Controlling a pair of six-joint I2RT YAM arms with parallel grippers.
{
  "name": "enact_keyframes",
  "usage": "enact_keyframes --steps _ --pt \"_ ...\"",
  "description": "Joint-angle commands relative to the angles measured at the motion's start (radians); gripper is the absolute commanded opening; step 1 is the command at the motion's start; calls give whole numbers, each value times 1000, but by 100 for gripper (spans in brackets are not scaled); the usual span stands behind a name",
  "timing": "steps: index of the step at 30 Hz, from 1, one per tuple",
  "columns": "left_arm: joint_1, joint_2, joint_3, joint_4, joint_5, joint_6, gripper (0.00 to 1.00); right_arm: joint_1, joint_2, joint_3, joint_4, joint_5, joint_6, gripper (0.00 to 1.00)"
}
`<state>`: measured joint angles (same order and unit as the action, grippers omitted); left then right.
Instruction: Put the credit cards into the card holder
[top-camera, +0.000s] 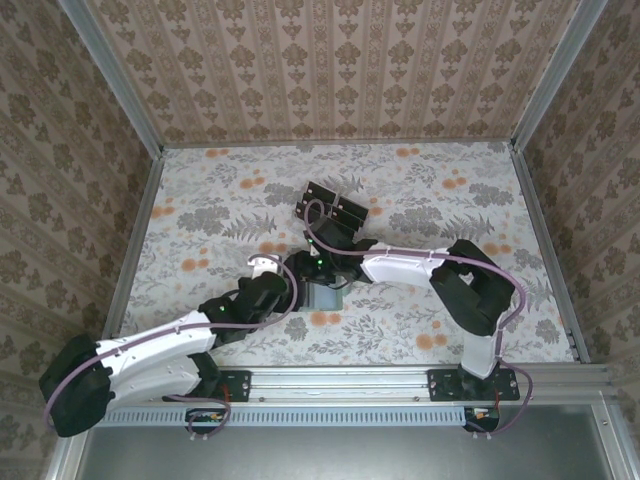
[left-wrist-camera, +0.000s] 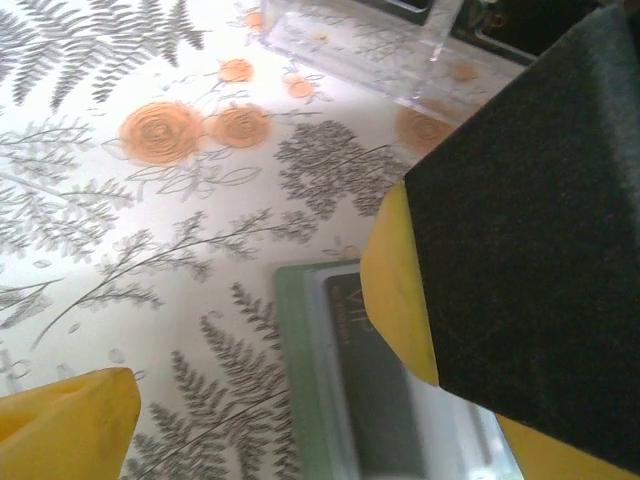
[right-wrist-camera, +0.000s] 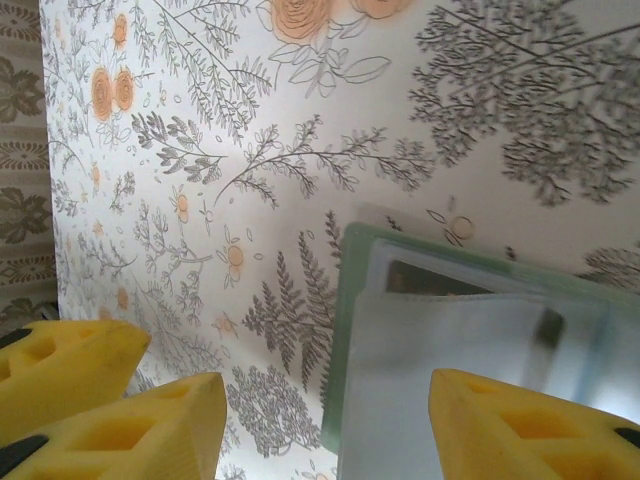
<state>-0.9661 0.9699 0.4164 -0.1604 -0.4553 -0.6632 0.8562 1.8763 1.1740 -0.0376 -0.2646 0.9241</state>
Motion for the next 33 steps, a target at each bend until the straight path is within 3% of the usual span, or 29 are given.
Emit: enact_keyframes --steps 1,9,20,27,33 --pt "18 -22 35 -78 -60 -54 100 29 64 52 -63 9 5 58" --pt "40 -78 15 -111 -60 -69 100 42 156 96 -24 8 15 58" --pt "88 -111 22 -147 -31 -72 100 2 -28 125 -57 17 -135 59" --pt "185 -74 67 -171 76 -42 100 -99 -151 221 -349 224 -379 56" --pt "271 -15 111 -182 166 9 100 -207 -120 340 -541 223 -571 58"
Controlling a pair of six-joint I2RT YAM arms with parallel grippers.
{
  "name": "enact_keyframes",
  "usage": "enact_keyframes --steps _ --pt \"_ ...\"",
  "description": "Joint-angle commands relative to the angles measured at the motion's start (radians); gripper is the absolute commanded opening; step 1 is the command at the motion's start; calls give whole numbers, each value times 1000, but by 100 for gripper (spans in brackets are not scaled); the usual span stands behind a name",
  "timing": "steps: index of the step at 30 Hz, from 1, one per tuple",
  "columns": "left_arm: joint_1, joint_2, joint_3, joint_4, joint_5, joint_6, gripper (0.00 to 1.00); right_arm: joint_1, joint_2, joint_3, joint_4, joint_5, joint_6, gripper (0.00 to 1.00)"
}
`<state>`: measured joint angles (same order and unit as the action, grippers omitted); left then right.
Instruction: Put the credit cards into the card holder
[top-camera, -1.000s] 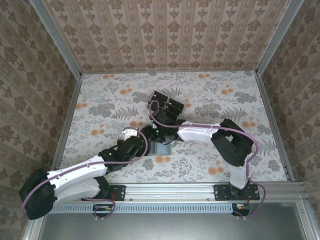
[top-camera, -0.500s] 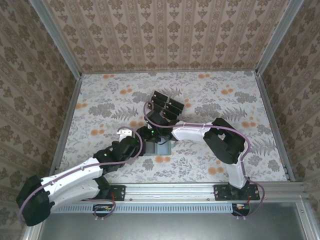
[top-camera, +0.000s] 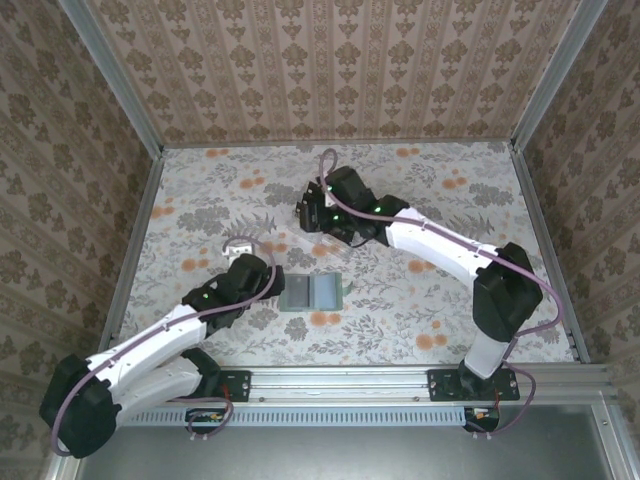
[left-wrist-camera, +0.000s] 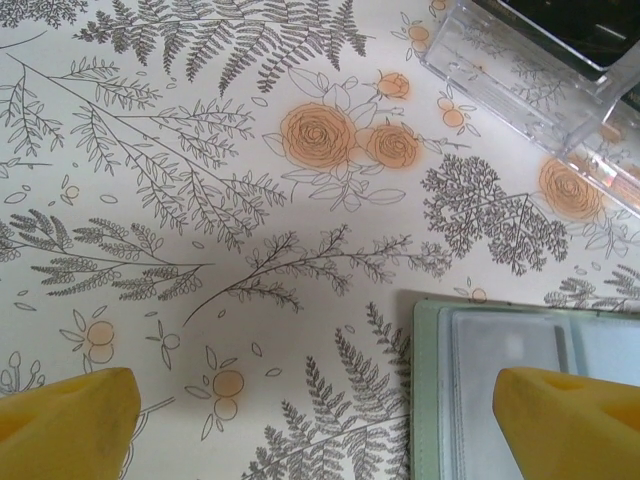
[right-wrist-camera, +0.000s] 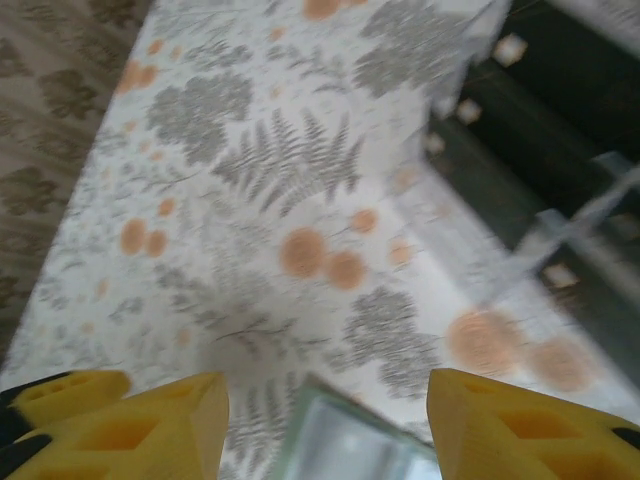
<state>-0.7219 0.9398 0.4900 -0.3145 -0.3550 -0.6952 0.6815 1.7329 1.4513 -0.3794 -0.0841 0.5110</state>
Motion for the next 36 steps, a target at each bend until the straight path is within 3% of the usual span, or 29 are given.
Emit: enact_keyframes --steps 1,11,21,36 --pt "38 20 43 -27 77 47 100 -42 40 92 -235 41 -195 58" --pt "110 57 77 -33 158 92 100 -51 221 328 -488 168 -502 51" --pt "128 103 85 -26 195 100 100 -48 340 388 -534 308 -549 40" --pt "134 131 79 -1 210 95 100 -31 419 418 -530 319 -565 37"
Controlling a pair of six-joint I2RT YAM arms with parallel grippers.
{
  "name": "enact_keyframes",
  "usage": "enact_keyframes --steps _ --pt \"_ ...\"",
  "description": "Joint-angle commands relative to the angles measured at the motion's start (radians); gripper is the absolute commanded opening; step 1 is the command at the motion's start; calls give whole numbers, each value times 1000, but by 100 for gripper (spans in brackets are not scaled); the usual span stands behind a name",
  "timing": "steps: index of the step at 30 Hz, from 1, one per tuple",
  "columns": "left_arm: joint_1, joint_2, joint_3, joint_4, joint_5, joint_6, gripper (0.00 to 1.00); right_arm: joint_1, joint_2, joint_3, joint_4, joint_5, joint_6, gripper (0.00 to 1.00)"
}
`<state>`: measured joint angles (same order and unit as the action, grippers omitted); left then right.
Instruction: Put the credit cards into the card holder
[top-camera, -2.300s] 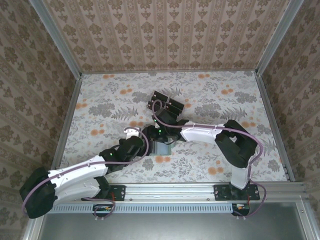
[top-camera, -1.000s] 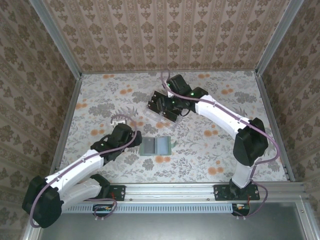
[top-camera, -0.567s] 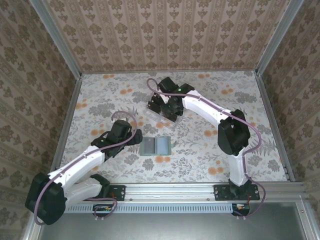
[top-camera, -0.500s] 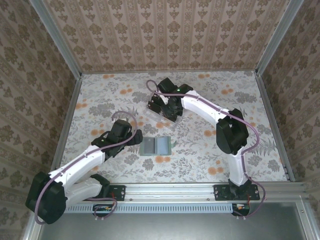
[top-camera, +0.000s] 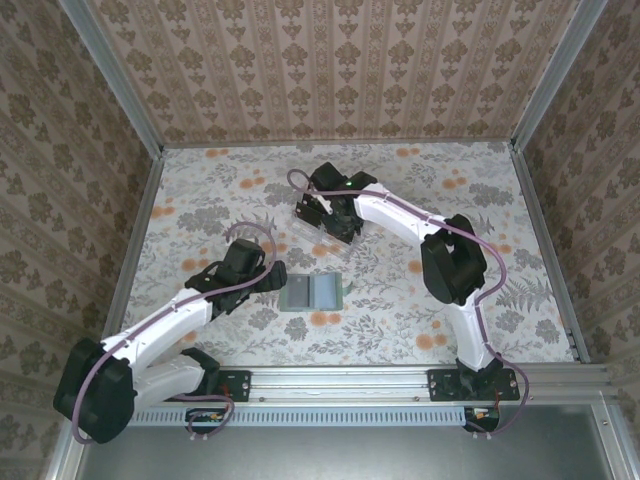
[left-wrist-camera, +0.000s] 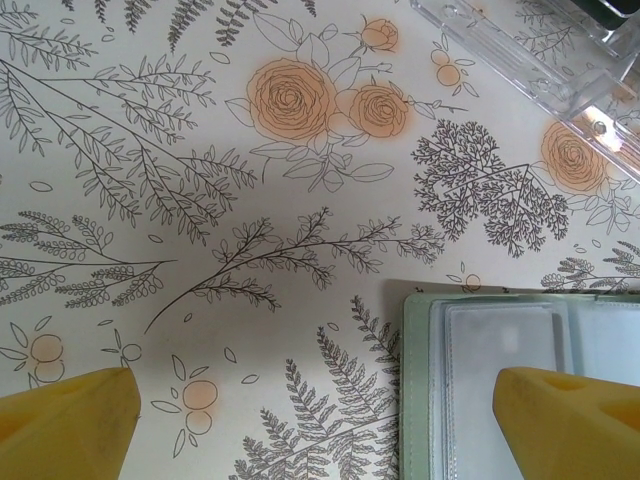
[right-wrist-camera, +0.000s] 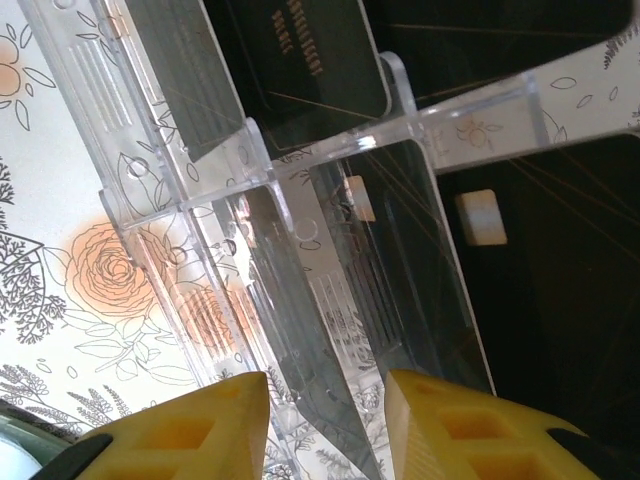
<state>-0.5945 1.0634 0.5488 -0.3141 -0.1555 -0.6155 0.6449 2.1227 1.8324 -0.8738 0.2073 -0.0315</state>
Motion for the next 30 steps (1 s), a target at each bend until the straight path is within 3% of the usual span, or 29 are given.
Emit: enact_keyframes --steps 1,12,25,30 --pt "8 9 22 -2 10 16 100 5 33 41 -36 27 -22 37" --pt "10 9 10 7 16 13 100 6 64 74 -52 24 -31 26" --pt "13 18 6 22 23 15 100 6 61 96 -67 30 -41 25" --pt "13 18 4 23 23 14 100 6 63 96 -70 29 -42 17"
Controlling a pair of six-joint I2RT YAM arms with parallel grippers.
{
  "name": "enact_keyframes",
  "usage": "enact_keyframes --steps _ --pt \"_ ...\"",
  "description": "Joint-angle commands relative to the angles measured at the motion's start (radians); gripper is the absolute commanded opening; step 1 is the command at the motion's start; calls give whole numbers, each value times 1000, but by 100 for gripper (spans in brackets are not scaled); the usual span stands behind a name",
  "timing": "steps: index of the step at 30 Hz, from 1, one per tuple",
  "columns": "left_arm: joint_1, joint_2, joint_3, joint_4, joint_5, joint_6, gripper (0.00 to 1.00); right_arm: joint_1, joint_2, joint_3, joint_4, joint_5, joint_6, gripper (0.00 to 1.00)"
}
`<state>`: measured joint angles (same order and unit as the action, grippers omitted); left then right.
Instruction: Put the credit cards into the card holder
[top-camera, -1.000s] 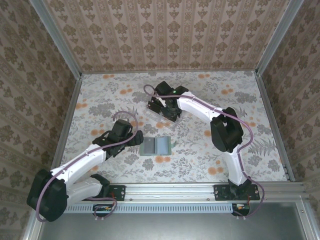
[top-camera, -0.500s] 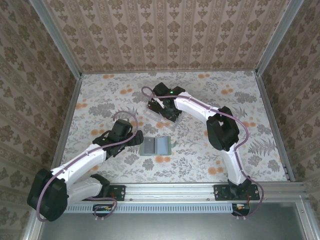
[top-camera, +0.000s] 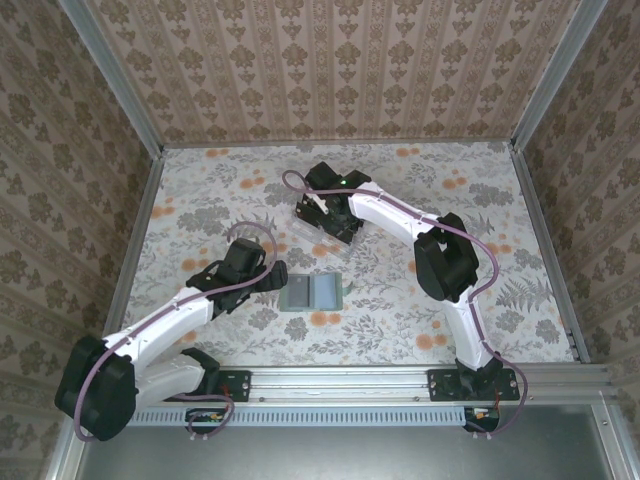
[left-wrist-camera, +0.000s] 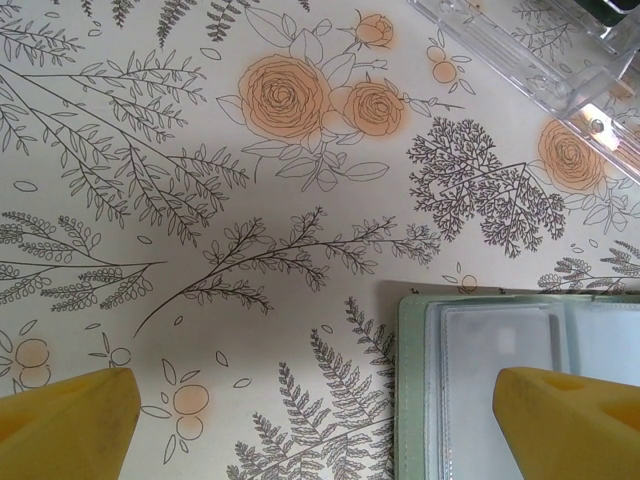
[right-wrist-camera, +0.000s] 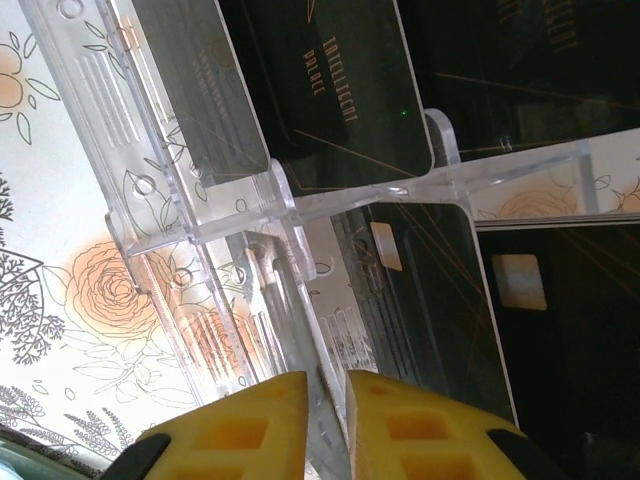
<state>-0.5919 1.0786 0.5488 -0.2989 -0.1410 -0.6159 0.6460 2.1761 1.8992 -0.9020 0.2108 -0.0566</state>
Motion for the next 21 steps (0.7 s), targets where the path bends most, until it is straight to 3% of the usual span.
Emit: enact_keyframes --steps 1,14,21 --pt "10 2 5 8 9 14 100 4 11 29 -42 25 -17 15" --pt "10 1 9 5 14 13 100 6 -15 47 -57 18 -60 0" --pt "10 1 11 0 10 16 100 21 -62 62 -63 23 -60 0"
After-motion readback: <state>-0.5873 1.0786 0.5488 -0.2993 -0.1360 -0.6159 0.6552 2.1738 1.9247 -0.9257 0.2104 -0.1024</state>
